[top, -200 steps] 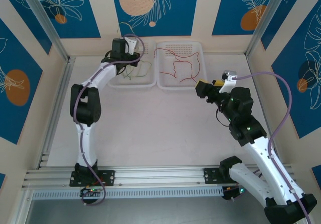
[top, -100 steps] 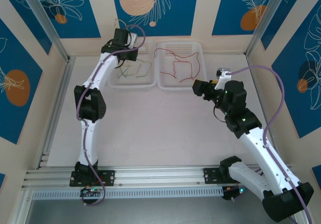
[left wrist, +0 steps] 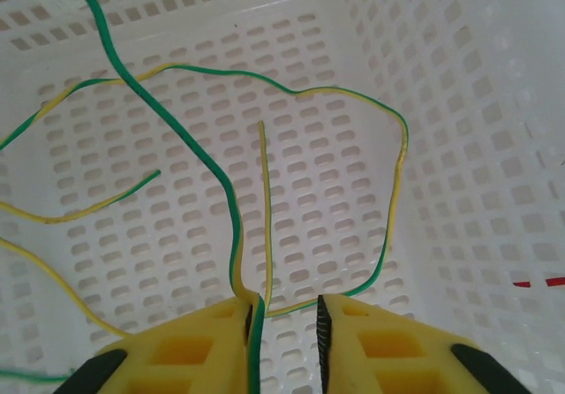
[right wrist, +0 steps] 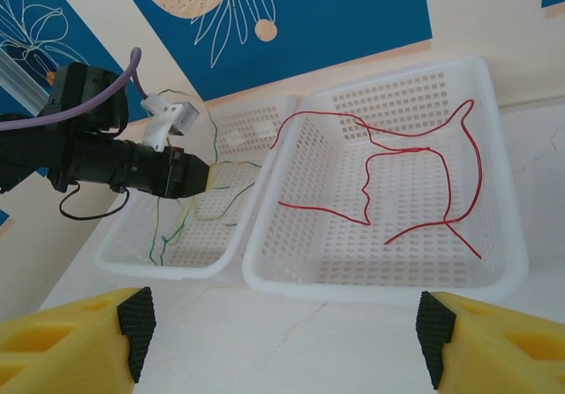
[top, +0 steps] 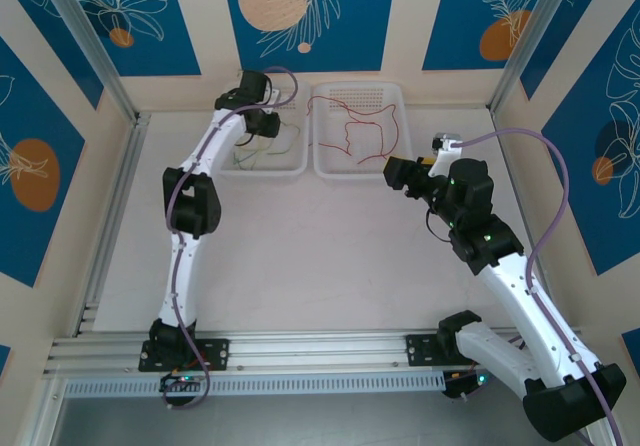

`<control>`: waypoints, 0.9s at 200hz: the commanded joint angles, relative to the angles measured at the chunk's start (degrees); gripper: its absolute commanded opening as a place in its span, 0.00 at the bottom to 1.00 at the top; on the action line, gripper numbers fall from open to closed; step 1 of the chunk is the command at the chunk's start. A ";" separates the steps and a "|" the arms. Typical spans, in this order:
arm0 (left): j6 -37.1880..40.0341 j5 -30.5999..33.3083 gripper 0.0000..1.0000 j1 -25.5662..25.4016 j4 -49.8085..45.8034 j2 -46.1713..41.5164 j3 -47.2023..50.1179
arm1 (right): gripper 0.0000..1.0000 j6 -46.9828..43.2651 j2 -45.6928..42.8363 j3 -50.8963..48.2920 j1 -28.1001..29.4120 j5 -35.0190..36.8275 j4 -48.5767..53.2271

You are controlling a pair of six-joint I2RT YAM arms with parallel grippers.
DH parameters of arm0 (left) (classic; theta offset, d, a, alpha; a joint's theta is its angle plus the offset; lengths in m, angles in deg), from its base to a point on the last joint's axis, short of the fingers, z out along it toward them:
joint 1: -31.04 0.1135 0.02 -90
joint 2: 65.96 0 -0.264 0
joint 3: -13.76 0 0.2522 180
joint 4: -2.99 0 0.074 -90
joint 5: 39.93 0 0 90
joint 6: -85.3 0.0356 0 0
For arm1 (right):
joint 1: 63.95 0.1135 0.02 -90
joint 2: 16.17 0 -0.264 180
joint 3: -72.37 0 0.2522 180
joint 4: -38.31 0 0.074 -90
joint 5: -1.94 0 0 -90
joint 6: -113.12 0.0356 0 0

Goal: Untangle the cables

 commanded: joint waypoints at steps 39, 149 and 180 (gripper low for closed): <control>1.16 3.97 0.47 -1.59 -0.50 -5.49 -2.00 | 0.80 -1.03 -0.10 2.07 -0.15 0.10 0.36; 1.60 6.65 0.77 -3.64 -0.05 -17.69 0.08 | 0.80 -1.50 3.58 3.92 -0.19 0.01 -0.08; -0.03 5.65 0.77 -7.37 15.15 -35.67 21.62 | 0.77 -1.75 15.55 13.98 -1.64 -5.06 5.97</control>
